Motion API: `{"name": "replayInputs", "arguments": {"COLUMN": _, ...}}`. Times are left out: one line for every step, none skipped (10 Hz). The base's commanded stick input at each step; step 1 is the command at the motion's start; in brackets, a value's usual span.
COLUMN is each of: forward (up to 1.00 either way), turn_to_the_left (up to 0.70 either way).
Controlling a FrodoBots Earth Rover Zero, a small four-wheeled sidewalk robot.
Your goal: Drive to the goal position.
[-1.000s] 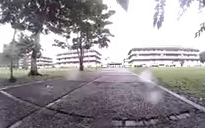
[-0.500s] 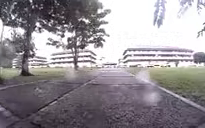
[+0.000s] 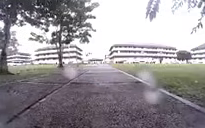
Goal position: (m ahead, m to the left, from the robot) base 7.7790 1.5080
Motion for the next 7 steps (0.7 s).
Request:
{"name": "replayInputs", "arguments": {"forward": 0.70, "turn_to_the_left": 0.00}}
{"name": "replayInputs", "arguments": {"forward": 0.70, "turn_to_the_left": 0.00}}
{"name": "replayInputs", "arguments": {"forward": 0.70, "turn_to_the_left": 0.00}}
{"name": "replayInputs", "arguments": {"forward": 0.70, "turn_to_the_left": 0.00}}
{"name": "replayInputs", "arguments": {"forward": 0.70, "turn_to_the_left": 0.00}}
{"name": "replayInputs", "arguments": {"forward": 0.70, "turn_to_the_left": 0.00}}
{"name": "replayInputs", "arguments": {"forward": 0.70, "turn_to_the_left": 0.00}}
